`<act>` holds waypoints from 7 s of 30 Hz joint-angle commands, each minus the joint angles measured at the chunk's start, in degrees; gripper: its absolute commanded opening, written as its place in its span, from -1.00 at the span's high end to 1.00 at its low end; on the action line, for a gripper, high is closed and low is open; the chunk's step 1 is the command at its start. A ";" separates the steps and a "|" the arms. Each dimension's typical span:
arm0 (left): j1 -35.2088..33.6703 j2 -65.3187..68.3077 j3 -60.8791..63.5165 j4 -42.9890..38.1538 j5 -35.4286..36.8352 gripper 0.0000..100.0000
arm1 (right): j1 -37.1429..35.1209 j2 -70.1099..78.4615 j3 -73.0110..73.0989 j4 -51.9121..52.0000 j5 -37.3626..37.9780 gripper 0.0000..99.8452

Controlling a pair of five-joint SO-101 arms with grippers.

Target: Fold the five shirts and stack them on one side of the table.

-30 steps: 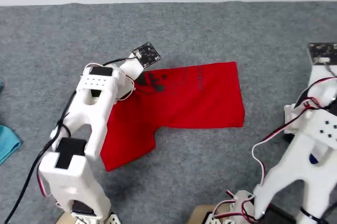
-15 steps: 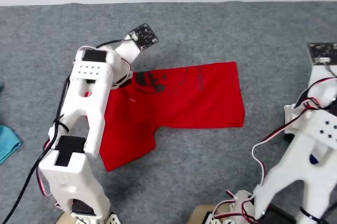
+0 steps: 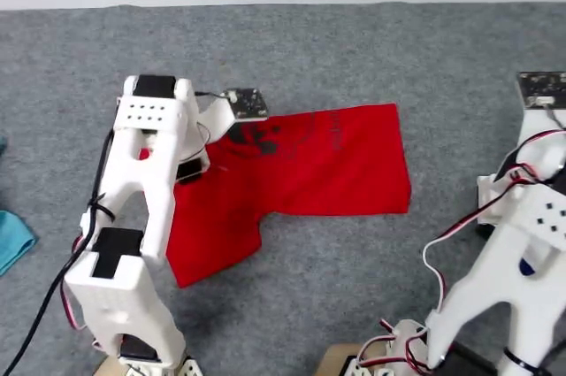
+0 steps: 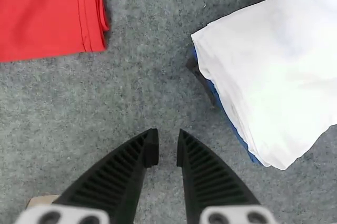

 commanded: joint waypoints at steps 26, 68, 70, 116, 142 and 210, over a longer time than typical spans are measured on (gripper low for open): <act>-7.30 2.11 -0.75 -18.20 -0.44 0.99 | 0.57 -2.42 -0.26 1.45 0.18 0.86; -0.70 17.58 -27.74 3.52 -0.44 0.99 | -0.48 -1.89 -0.26 0.84 0.00 0.86; 1.05 17.67 -27.74 3.78 -0.26 0.99 | -0.48 -1.89 -0.26 0.84 0.00 0.86; 11.16 26.64 -36.79 3.43 0.62 0.91 | -0.40 -1.80 -0.26 0.84 0.18 0.86; 8.88 22.33 -36.09 5.19 -2.02 1.00 | -0.40 -1.80 -0.18 0.84 0.00 0.86; 3.52 -19.52 47.78 -20.75 1.05 0.74 | -0.13 -2.59 6.59 -1.71 0.35 0.86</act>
